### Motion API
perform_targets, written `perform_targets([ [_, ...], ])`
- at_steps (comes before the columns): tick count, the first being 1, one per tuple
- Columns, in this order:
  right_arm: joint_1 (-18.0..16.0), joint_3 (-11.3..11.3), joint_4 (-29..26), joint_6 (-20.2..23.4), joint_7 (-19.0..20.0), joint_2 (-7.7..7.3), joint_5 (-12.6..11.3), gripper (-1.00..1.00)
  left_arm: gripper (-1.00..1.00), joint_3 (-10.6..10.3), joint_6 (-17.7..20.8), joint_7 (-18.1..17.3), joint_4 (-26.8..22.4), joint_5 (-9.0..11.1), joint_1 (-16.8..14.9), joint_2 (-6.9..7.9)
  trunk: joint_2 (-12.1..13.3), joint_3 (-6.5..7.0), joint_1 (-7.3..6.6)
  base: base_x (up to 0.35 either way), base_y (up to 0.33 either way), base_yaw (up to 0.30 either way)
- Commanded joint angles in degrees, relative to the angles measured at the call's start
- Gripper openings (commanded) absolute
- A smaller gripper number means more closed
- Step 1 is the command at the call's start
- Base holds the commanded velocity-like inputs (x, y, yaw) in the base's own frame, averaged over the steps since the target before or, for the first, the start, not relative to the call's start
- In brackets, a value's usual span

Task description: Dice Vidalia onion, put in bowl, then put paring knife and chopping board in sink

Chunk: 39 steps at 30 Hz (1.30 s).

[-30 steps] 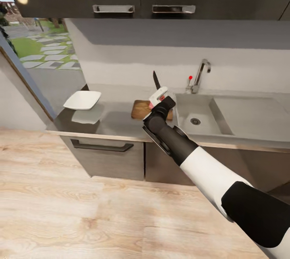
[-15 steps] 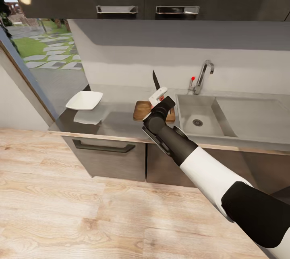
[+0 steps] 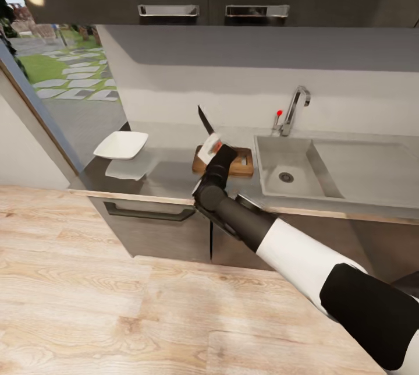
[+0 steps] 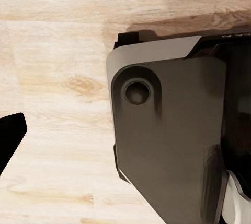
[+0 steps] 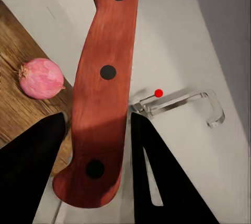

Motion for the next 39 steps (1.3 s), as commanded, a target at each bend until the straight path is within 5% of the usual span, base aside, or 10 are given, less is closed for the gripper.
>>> perform_targets([
  [1, -0.1, 1.3, 0.0, 0.4, 0.1, 0.0, 1.0, -1.0, 1.0, -0.5, -0.1, 0.1, 0.1, 0.5, -0.1, -0.06, -0.5, -0.27, 0.25, 0.0, 0.0, 0.0],
  [19, -0.1, 2.0, -0.2, 0.0, 0.0, -1.53, 2.0, -1.0, 1.0, -0.5, -0.1, 0.3, 0.1, 0.5, -0.1, -0.59, -7.7, -3.5, 4.2, 0.0, 0.0, 0.0],
  [23, -0.1, 2.1, -0.2, 0.0, -1.7, -3.81, 2.0, -1.0, 1.0, -0.5, -0.1, 0.3, 0.1, 0.5, -0.1, -0.62, -9.3, -4.22, 5.08, 0.0, 0.0, 0.0],
  [25, -0.1, 2.1, -0.2, -0.1, -3.6, -6.37, 2.0, -1.0, 1.0, -0.5, -0.2, 0.3, 0.1, 0.5, -0.1, -0.63, -10.1, -4.57, 5.52, 0.0, 0.0, 0.0],
  [30, -0.1, 2.2, -0.1, -0.1, -4.2, -8.71, 1.9, -1.0, 1.0, -0.5, -0.2, 0.3, 0.1, 0.5, -0.1, -0.63, -12.1, -5.47, 6.62, 0.0, 0.0, 0.0],
  [39, -0.1, 2.3, -0.1, -0.1, -4.2, -10.18, 1.7, -1.0, 1.0, -0.5, -0.2, 0.3, 0.1, 0.5, -0.1, -0.63, -15.7, -7.09, 8.59, 0.0, 0.0, 0.0],
])
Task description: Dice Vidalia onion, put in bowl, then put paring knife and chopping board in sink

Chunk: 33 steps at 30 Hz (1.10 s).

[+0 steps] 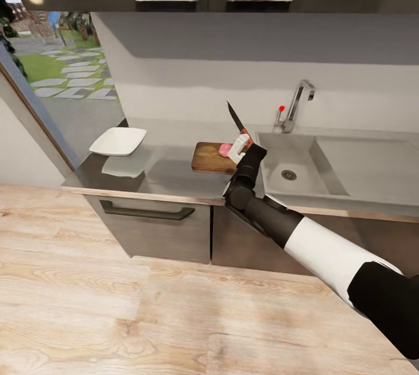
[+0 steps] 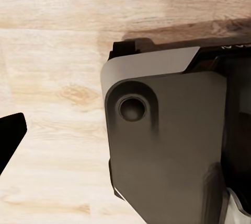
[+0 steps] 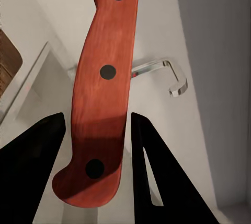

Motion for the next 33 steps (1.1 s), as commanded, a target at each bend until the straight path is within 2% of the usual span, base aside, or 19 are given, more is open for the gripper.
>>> perform_targets([
  [1, -0.1, 0.2, 0.0, 0.4, 0.0, -0.05, 0.2, -1.0, 1.0, -0.5, -0.1, 0.1, 0.1, 0.5, -0.1, -0.04, -0.5, -0.24, 0.23, 0.0, 0.0, 0.0],
  [33, -0.1, 0.2, 0.5, 0.4, 0.0, 0.11, 0.2, -1.0, 1.0, -0.5, 0.0, -0.1, 0.1, 0.5, -0.1, -0.19, -13.3, -5.99, 7.26, 0.0, 0.0, 0.0],
])
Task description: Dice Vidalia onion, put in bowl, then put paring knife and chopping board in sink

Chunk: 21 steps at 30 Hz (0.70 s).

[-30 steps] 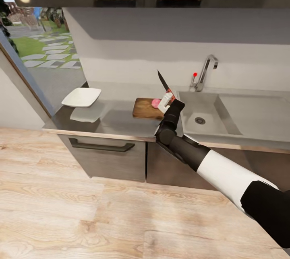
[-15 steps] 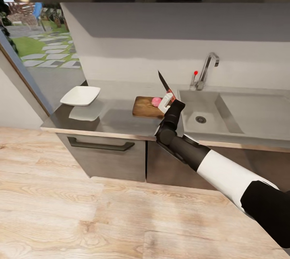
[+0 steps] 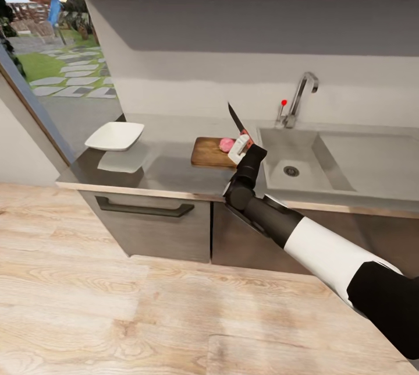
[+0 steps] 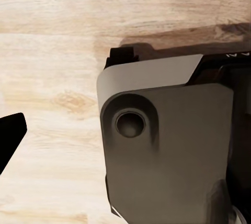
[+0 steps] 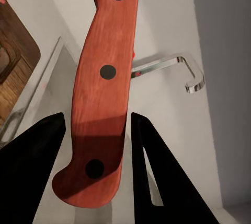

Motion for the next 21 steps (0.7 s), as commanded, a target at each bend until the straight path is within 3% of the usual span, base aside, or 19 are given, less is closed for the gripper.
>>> perform_targets([
  [1, -0.1, 0.2, 0.0, 0.4, 0.0, 0.05, 0.3, -1.0, 1.0, -0.5, -0.1, 0.1, 0.1, 0.5, -0.1, -0.05, -0.5, -0.23, 0.23, 0.0, 0.0, 0.0],
  [21, -0.1, 0.5, 2.5, 0.4, 0.3, 0.46, 0.0, -1.0, 1.0, -0.5, -0.1, 0.0, 0.1, 0.5, -0.1, -0.15, -8.5, -3.82, 4.62, 0.0, 0.0, 0.0],
])
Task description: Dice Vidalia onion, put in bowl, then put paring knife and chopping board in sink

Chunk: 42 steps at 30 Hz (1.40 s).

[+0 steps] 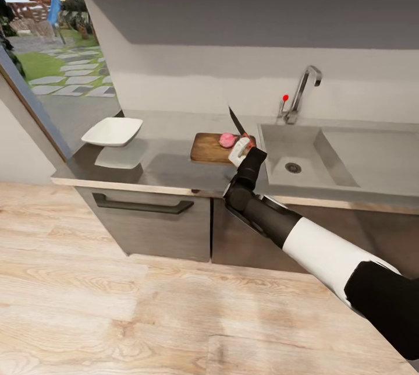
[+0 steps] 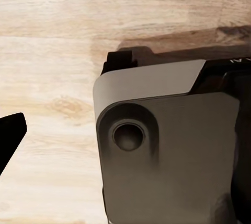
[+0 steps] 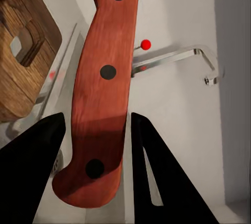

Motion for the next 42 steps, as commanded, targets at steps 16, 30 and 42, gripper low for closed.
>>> perform_targets([
  [16, -0.1, 0.2, 0.3, 0.4, -0.3, 0.53, 0.8, -1.0, 1.0, -0.5, -0.2, -0.1, 0.1, 0.5, -0.1, 0.1, -3.3, -1.48, 1.76, 0.0, 0.0, 0.0],
  [30, -0.1, 0.2, 0.8, 0.3, -0.2, 1.46, 0.4, -1.0, 1.0, -0.5, -0.2, -0.1, 0.2, 0.5, -0.1, 0.14, -3.3, -1.48, 1.76, 0.101, 0.006, 0.0],
  [42, -0.1, 0.3, 2.2, 0.4, 0.3, 2.2, 0.2, -1.0, 1.0, -0.5, -0.2, -0.1, 0.2, 0.5, -0.1, 0.14, -3.3, -1.48, 1.76, 0.001, 0.0, 0.0],
])
